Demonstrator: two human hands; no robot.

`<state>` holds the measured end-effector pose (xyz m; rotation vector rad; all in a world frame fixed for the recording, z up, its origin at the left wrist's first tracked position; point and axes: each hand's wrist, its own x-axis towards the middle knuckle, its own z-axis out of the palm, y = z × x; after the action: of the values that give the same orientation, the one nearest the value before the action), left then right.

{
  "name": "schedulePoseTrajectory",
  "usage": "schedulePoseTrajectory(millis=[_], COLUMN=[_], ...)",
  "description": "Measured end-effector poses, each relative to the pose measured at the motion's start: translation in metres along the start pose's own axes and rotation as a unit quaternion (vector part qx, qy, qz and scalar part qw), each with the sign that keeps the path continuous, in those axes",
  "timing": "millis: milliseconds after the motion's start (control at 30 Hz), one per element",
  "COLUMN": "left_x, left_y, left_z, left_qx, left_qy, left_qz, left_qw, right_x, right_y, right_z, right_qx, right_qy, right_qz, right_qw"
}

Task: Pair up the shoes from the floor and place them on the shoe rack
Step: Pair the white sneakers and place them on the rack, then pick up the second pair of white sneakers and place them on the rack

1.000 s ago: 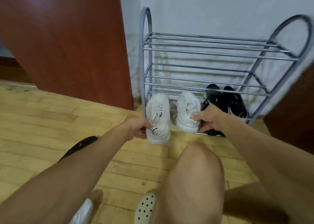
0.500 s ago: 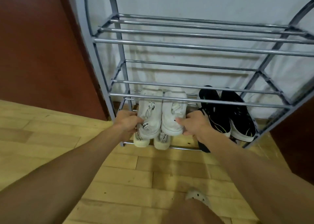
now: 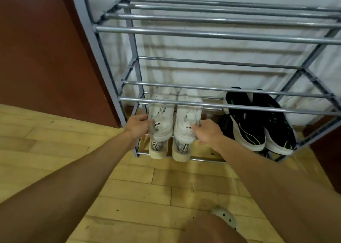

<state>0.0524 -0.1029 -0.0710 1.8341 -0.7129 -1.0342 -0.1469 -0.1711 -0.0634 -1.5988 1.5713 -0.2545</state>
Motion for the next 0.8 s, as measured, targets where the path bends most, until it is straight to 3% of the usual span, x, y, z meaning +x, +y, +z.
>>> schedulePoseTrajectory(millis=[133, 267, 600, 667, 733, 800], left_x=[-0.039, -0.092, -0.227, -0.256, -0.283, -0.309], left_y=[0.009, 0.010, -0.081, -0.115, -0.154, -0.199], left_z=[-0.018, -0.045, -0.155, -0.179, -0.204, -0.226], left_qx=[0.057, 0.085, 0.155, 0.152, 0.160, 0.158], left_qy=[-0.031, -0.053, -0.066, -0.051, -0.030, -0.007], left_qz=[0.022, 0.041, -0.014, -0.040, -0.053, -0.079], left_qw=[0.998, 0.994, 0.986, 0.986, 0.985, 0.984], right_x=[-0.038, -0.092, -0.250, -0.273, -0.294, -0.316], right_y=[-0.014, -0.047, -0.110, -0.110, -0.104, -0.094], right_z=[-0.008, -0.009, 0.098, 0.128, 0.157, 0.181], right_qx=[-0.069, -0.141, -0.312, -0.258, -0.106, 0.015], right_qy=[-0.037, -0.063, -0.207, -0.233, -0.269, -0.278], right_qz=[0.001, -0.054, -0.200, -0.178, -0.113, -0.061], right_qw=[0.997, 0.987, 0.906, 0.921, 0.951, 0.959])
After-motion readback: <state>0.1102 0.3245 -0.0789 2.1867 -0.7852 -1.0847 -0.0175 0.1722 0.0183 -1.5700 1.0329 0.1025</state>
